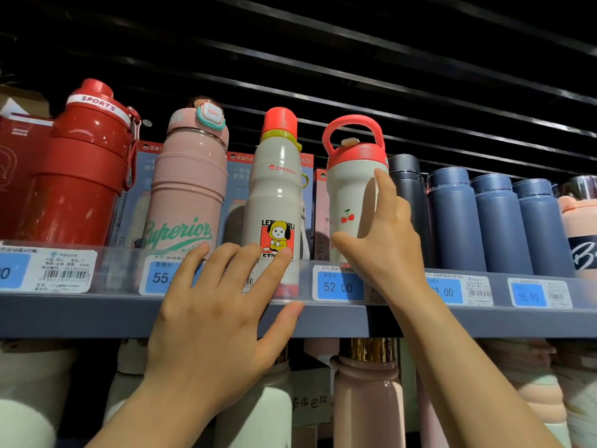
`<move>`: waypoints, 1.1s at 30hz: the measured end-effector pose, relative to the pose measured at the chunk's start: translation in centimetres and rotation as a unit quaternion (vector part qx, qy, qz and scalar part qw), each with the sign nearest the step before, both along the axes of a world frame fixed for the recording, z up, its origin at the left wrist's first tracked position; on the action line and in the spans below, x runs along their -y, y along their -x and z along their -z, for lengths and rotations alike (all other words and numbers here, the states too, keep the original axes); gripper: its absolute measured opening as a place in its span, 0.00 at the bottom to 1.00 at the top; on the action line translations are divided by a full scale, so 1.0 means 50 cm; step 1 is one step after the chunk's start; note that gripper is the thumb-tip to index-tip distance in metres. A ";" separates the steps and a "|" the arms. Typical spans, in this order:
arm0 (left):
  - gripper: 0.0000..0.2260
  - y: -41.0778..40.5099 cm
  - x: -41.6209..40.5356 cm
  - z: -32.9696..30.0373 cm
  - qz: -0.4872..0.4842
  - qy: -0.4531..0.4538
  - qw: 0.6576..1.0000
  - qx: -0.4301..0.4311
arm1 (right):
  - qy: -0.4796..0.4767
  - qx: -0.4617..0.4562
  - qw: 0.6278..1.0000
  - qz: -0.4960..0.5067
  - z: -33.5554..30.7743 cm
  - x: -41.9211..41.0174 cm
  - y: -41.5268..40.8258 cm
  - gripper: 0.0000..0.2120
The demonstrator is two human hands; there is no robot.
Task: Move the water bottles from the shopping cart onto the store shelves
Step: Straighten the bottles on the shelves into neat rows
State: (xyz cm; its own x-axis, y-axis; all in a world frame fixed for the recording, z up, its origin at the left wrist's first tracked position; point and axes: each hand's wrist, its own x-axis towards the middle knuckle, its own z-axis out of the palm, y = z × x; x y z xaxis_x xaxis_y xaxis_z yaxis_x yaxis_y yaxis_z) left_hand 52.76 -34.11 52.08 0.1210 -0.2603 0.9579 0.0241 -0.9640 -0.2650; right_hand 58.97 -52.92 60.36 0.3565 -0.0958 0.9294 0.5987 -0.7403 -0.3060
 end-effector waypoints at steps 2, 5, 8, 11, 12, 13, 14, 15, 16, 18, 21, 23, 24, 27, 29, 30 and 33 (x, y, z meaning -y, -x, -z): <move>0.25 0.000 0.000 0.000 0.001 0.000 1.000 -0.001 | 0.012 -0.024 1.000 0.005 -0.004 0.002 0.000 0.43; 0.26 0.001 0.000 0.000 0.002 0.001 1.000 -0.002 | 0.011 -0.037 0.999 0.028 -0.005 -0.002 0.001 0.47; 0.26 0.001 0.001 0.001 0.001 0.000 1.000 0.003 | -0.008 -0.043 0.998 0.038 -0.004 -0.004 0.004 0.51; 0.25 0.000 0.001 0.001 0.003 0.001 1.000 0.009 | -0.021 -0.046 0.998 0.028 -0.005 -0.002 0.004 0.52; 0.25 0.000 0.001 0.000 0.004 0.002 1.000 0.011 | -0.021 -0.049 0.998 0.019 -0.005 0.000 0.003 0.52; 0.25 -0.001 0.001 0.000 0.005 0.002 1.000 0.013 | -0.020 -0.053 0.998 0.009 -0.005 0.002 0.003 0.50; 0.25 -0.001 0.001 0.001 0.006 0.002 1.000 0.016 | -0.016 -0.059 0.998 -0.002 -0.006 0.006 0.004 0.49; 0.25 -0.002 0.000 0.001 0.006 0.002 1.000 0.019 | -0.010 -0.066 0.998 -0.013 -0.008 0.010 0.004 0.47; 0.25 -0.003 0.000 0.001 0.005 0.001 1.000 0.020 | -0.006 -0.074 0.997 -0.026 -0.010 0.014 0.003 0.45; 0.25 -0.003 0.000 0.001 0.002 -0.002 1.000 0.020 | -0.009 -0.081 0.996 -0.041 -0.012 0.017 0.001 0.45; 0.25 -0.003 0.000 0.002 0.000 -0.002 1.000 0.019 | -0.009 -0.065 0.998 -0.017 -0.010 0.013 -0.004 0.51; 0.25 -0.002 -0.001 0.001 0.000 -0.001 1.000 0.018 | -0.012 -0.065 0.998 0.002 -0.009 0.010 -0.003 0.52; 0.25 -0.002 -0.001 0.001 0.000 0.000 1.000 0.017 | -0.016 -0.068 0.998 0.002 -0.009 0.009 -0.002 0.52; 0.25 -0.002 -0.001 0.001 0.001 0.001 1.000 0.015 | -0.019 -0.063 0.998 -0.006 -0.010 0.011 -0.004 0.51; 0.25 -0.002 -0.001 0.002 0.002 0.001 1.000 0.015 | -0.024 -0.072 0.997 -0.033 -0.011 0.016 -0.002 0.50; 0.25 -0.002 0.000 0.002 0.003 0.001 1.000 0.016 | -0.028 -0.080 0.995 -0.053 -0.013 0.019 0.000 0.49; 0.26 -0.003 -0.001 0.002 0.001 0.000 1.000 0.017 | -0.028 -0.102 0.990 -0.090 -0.018 0.025 0.005 0.47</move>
State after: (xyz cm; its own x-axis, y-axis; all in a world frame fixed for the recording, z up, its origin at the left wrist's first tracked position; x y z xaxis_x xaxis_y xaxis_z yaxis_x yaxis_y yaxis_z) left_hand 52.92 -34.07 51.98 0.0869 -0.2598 0.9618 0.0307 -0.9643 -0.2632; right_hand 58.70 -54.18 61.28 0.5527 -0.0631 0.8310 0.6412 -0.6048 -0.4724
